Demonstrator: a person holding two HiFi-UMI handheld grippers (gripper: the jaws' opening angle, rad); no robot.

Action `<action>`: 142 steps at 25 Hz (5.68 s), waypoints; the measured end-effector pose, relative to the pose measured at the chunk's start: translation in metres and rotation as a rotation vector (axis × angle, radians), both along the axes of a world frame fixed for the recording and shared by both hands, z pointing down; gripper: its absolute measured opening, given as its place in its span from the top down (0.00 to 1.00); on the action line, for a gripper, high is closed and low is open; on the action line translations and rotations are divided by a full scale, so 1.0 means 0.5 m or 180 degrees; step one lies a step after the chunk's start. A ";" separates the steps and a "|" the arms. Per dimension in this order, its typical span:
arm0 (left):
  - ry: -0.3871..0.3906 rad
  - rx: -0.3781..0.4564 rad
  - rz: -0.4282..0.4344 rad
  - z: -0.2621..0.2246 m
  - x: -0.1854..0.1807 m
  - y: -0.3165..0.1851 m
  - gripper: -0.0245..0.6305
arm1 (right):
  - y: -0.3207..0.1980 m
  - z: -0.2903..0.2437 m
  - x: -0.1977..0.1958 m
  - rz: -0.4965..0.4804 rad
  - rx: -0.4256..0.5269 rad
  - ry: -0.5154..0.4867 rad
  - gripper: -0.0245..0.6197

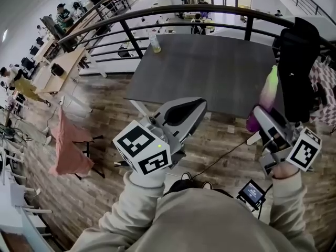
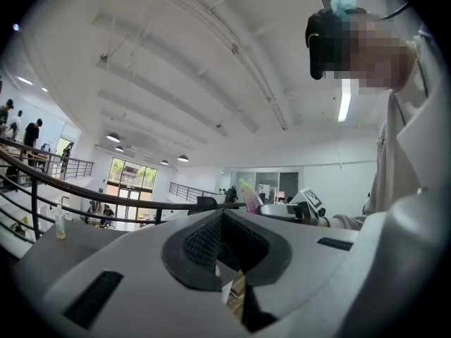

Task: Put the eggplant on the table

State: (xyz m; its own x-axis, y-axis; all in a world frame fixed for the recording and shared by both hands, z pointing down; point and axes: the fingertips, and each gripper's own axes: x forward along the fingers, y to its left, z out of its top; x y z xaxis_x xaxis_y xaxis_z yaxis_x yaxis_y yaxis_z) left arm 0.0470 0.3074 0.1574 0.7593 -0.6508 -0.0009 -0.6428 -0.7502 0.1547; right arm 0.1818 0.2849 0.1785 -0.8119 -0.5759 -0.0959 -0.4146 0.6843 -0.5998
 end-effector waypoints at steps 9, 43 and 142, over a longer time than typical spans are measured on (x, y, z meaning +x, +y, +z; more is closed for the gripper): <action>0.0017 -0.0030 0.0078 0.012 -0.003 -0.052 0.97 | -0.046 0.013 -0.003 0.0054 -0.0055 -0.0007 0.61; 0.0260 -0.0237 0.0762 0.077 -0.177 -0.479 0.96 | -0.425 0.046 -0.164 0.0621 -0.0350 0.0368 0.61; 0.0058 -0.0546 0.0403 0.169 -0.077 -1.098 0.96 | -1.100 0.123 -0.107 0.0006 -0.0470 0.0225 0.61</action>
State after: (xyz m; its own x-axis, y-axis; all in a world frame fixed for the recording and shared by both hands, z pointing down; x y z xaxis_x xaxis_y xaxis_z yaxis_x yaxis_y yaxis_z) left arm 0.0087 -0.2417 0.2418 0.8358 -0.5421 0.0873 -0.5411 -0.7864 0.2980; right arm 0.1280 -0.2649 0.2399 -0.8124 -0.5812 0.0471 -0.4606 0.5900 -0.6631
